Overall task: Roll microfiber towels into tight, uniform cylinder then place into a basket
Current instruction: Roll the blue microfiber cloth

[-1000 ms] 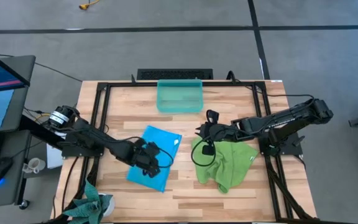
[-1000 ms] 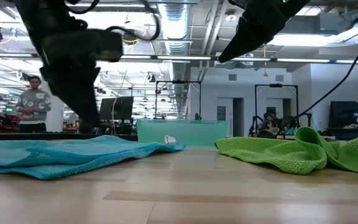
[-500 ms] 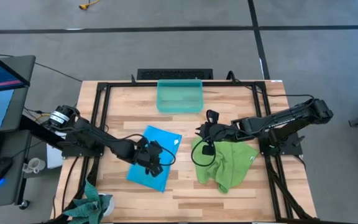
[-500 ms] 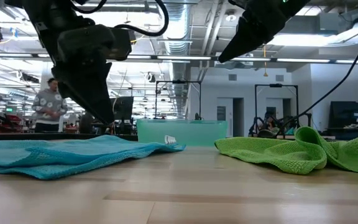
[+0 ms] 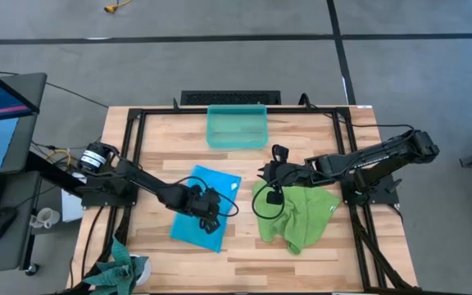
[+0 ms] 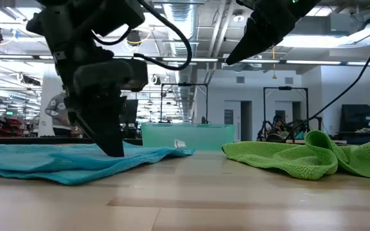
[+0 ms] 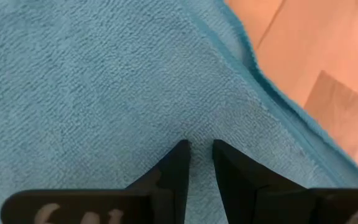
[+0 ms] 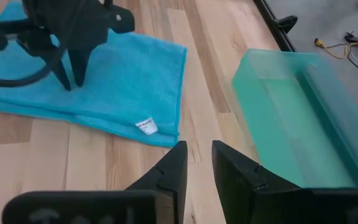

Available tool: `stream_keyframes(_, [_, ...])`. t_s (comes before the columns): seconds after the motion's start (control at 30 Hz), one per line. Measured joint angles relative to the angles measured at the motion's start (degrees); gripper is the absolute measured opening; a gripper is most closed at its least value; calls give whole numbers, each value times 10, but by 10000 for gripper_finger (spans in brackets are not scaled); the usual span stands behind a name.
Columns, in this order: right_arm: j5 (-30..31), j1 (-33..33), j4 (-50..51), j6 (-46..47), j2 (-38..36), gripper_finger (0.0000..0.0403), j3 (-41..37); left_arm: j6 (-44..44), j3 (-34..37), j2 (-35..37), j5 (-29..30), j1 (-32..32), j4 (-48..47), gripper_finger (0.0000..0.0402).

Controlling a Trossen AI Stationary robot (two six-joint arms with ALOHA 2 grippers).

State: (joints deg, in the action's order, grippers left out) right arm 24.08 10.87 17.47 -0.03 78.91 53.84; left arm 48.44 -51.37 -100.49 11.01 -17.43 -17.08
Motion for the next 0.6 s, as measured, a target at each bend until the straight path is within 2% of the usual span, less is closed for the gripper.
stream_keyframes(0.17, [0,0,0,0,0,96,0,8,1,-8,-10,2,51,70])
stream_keyframes(0.37, [0,0,-1,0,0,96,0,-35,3,-10,-4,2,117,70])
stream_keyframes(0.6, [0,0,-4,1,0,96,0,-110,1,13,34,4,116,70])
